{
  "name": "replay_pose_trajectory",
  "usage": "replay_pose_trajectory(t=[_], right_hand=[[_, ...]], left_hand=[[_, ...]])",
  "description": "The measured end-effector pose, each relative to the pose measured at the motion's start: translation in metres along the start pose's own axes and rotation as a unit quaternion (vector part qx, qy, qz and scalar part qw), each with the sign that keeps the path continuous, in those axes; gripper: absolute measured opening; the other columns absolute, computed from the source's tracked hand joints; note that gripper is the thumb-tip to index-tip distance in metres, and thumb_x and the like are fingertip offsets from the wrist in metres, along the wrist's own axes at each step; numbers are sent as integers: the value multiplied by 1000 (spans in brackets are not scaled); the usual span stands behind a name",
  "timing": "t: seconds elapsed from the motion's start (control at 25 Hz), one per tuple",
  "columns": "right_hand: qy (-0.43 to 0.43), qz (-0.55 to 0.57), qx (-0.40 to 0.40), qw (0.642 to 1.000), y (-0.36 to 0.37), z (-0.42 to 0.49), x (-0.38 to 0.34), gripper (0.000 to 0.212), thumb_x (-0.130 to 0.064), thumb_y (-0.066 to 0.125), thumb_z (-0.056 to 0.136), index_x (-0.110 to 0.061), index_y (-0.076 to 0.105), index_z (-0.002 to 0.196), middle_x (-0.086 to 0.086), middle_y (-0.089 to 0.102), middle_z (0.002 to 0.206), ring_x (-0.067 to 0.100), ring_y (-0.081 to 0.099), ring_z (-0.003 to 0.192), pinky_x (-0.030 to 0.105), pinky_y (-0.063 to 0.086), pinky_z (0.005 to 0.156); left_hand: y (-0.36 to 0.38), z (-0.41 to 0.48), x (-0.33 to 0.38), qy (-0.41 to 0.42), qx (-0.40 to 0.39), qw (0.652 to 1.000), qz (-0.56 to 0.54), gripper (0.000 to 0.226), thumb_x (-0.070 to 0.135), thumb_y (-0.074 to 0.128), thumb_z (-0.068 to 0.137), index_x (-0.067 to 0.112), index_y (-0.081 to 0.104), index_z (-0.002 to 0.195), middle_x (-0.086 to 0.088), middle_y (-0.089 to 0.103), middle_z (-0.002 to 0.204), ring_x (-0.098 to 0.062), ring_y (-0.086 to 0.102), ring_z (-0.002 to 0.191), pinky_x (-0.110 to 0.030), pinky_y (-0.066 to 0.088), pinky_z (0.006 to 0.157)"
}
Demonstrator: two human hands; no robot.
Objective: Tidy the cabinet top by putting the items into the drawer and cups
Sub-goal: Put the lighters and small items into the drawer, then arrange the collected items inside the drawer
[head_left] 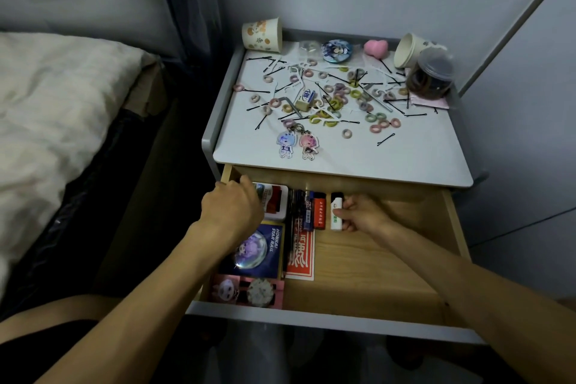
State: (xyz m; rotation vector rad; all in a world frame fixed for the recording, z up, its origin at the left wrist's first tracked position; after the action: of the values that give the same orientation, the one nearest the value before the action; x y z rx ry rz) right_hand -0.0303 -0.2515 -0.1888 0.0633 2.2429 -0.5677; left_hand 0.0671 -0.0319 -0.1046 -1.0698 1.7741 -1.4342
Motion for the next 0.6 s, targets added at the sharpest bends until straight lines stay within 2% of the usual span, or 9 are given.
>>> replay_pose_trajectory(t=[0.08, 0.28, 0.4, 0.48, 0.6], right_hand=[[-1, 6, 5, 1000, 3, 5, 1, 10, -2, 62, 91, -3, 54, 85, 10, 58, 65, 3, 53, 38, 14, 44, 39], [-2, 2, 24, 1000, 7, 10, 4, 17, -3, 66, 89, -5, 52, 80, 11, 60, 64, 3, 55, 36, 16, 47, 39], [-8, -11, 31, 999, 10, 11, 3, 16, -4, 66, 89, -4, 51, 85, 11, 60, 63, 5, 55, 37, 16, 47, 40], [-13, -18, 34, 999, 10, 10, 3, 15, -4, 66, 89, -3, 51, 92, 10, 59, 62, 4, 54, 37, 15, 45, 39], [-19, -20, 43, 999, 8, 6, 4, 16, -3, 66, 89, -2, 51, 95, 10, 57, 61, 10, 53, 42, 16, 43, 39]], left_hand=[[2, 1, 1, 6, 0, 1000, 21, 29, 28, 41, 100, 7, 46, 119, -17, 60, 117, -38, 57, 109, -40, 42, 75], [4, 4, 2, -5, -31, 998, 51, 35, 25, 38, 101, 3, 45, 127, -21, 57, 127, -45, 48, 126, -46, 46, 92], [4, 3, 3, -5, -33, 997, 69, 36, 25, 38, 101, 3, 45, 128, -21, 56, 128, -45, 48, 126, -46, 46, 92], [3, 3, 3, -2, -29, 997, 77, 36, 26, 38, 101, 3, 46, 128, -20, 57, 127, -44, 50, 124, -45, 46, 90], [0, 3, 4, 7, -5, 996, 86, 31, 24, 37, 100, 6, 47, 124, -15, 61, 121, -37, 58, 112, -37, 40, 76]])
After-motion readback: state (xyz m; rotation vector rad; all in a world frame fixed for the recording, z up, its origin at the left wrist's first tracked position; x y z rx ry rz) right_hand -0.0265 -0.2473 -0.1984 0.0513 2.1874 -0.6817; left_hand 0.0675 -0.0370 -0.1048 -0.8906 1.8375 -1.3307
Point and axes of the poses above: each hand's wrist, its own z-axis towards the middle knuckle, its own y-axis out of the palm, x = y × z, the point moved 2 cm from there along z, towards the middle knuckle
